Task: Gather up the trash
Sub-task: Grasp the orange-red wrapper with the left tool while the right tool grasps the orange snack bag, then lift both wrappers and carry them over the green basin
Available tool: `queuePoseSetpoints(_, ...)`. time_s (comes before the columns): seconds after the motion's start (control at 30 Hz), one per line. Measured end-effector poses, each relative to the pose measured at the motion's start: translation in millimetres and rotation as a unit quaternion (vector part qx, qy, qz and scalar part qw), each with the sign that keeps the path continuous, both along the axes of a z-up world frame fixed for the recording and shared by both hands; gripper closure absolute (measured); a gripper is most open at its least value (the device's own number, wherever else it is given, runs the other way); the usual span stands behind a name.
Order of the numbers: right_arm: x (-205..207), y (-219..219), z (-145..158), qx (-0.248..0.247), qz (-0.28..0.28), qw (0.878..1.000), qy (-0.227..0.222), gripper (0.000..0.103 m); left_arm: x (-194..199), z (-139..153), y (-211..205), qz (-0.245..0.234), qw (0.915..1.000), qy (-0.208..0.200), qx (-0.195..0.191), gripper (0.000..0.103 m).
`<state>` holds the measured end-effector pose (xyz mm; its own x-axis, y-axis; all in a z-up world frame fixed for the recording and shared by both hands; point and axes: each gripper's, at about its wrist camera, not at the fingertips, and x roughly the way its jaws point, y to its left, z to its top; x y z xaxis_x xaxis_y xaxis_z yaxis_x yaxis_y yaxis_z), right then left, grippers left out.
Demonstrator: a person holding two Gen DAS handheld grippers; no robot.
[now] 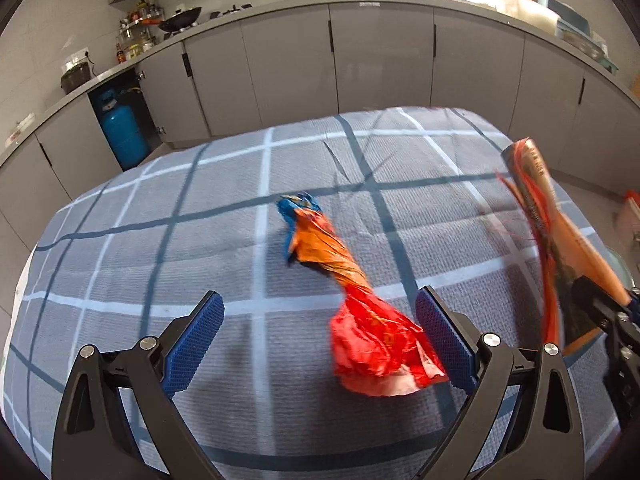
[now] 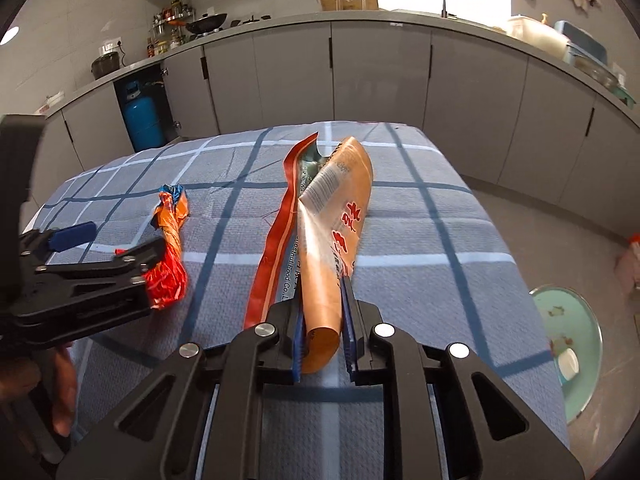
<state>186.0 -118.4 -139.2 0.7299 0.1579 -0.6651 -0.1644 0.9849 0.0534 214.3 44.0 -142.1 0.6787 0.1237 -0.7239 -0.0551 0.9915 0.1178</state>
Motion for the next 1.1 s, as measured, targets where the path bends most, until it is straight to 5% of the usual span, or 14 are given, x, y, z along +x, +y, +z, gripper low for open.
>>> queuePoseSetpoints(0.1,-6.9,-7.3,1.5,0.003,-0.007,1.0,-0.003,0.086,1.8,-10.6,-3.6,-0.002,0.9999,0.014,0.0,0.016)
queuePoseSetpoints(0.27,-11.1,-8.2,3.8,0.005,-0.006,1.0,-0.006,0.086,2.4,-22.1,-5.1,-0.016,0.9992,0.036,-0.009,0.057)
queuePoseSetpoints(0.3,-11.9,-7.5,4.0,0.005,-0.005,1.0,-0.007,0.086,2.5,-23.0,-4.9,-0.021,0.9989,0.039,-0.013,0.072)
queuePoseSetpoints(0.33,-13.2,-6.7,4.6,0.006,-0.004,1.0,-0.009,0.086,2.2,-23.1,-5.7,-0.024,0.9989,0.039,-0.013,0.076)
queuePoseSetpoints(1.1,-60.8,-64.6,43.0,0.02,-0.066,0.995,-0.073,0.086,-38.4,60.0,-69.4,-0.11,0.9922,-0.056,0.012,0.082)
